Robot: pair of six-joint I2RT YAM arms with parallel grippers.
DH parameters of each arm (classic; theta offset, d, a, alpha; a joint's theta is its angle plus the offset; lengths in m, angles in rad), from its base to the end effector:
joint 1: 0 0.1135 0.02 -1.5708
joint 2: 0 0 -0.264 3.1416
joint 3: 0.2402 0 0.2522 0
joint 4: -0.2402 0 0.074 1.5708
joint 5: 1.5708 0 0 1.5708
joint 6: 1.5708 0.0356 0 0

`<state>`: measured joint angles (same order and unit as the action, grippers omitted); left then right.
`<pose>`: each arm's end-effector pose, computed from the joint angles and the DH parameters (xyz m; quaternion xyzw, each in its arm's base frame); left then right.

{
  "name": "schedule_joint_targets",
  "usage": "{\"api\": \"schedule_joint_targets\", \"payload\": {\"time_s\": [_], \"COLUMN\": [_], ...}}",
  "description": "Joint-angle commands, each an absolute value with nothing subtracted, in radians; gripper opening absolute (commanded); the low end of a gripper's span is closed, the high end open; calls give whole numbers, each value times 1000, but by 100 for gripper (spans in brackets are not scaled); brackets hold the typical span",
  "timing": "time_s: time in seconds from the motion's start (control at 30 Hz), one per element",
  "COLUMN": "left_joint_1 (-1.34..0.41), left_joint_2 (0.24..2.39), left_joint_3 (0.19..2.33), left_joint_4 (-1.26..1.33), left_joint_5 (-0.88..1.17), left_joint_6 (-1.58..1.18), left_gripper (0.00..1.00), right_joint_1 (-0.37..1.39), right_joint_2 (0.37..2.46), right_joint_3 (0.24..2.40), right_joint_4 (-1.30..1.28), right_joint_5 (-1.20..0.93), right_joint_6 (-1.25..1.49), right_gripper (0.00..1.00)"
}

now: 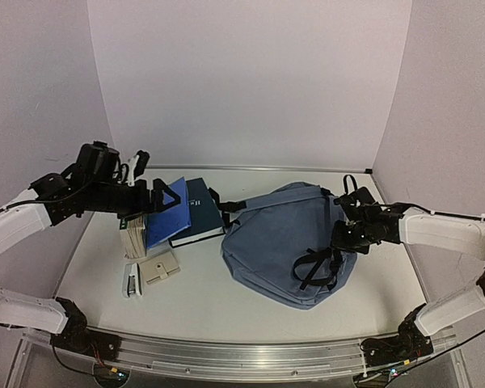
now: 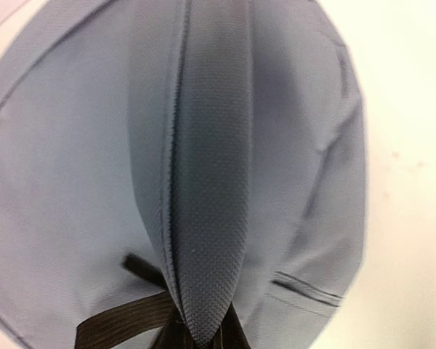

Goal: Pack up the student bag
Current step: Move the student bag to the center of the board.

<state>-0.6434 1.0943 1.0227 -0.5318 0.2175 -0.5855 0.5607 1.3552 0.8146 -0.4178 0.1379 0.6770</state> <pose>0.1851 -0.1484 0.3287 0.0759 0.8782 -0.3450 0.3224 0.2289 0.1380 0.2074 0.0760 0.9484 0.1209 0.2831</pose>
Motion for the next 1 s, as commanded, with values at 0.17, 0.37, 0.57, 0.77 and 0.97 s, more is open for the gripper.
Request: {"api": "schedule_joint_targets", "payload": {"time_s": [0.17, 0.37, 0.57, 0.77, 0.97], "left_joint_1": [-905, -937, -945, -944, -903], "left_joint_2": [1372, 1552, 1729, 1885, 1925], "left_joint_3": [993, 928, 939, 1026, 1049], "left_joint_4": [-220, 12, 164, 225, 207], "left_joint_5": [152, 226, 295, 321, 250], "left_joint_6": [-868, -1016, -1079, -1079, -1053], "left_gripper": [95, 90, 88, 76, 27], "right_joint_1": [556, 555, 556, 556, 555], "right_joint_2": [1317, 1288, 1275, 1276, 1230], "right_joint_3": [775, 784, 792, 797, 799], "right_joint_4": [-452, -439, -409, -403, -407], "right_joint_5": [217, 179, 127, 88, 25], "right_joint_6": [700, 691, 688, 680, 679], "right_gripper": [0, 0, 0, 0, 0]}}
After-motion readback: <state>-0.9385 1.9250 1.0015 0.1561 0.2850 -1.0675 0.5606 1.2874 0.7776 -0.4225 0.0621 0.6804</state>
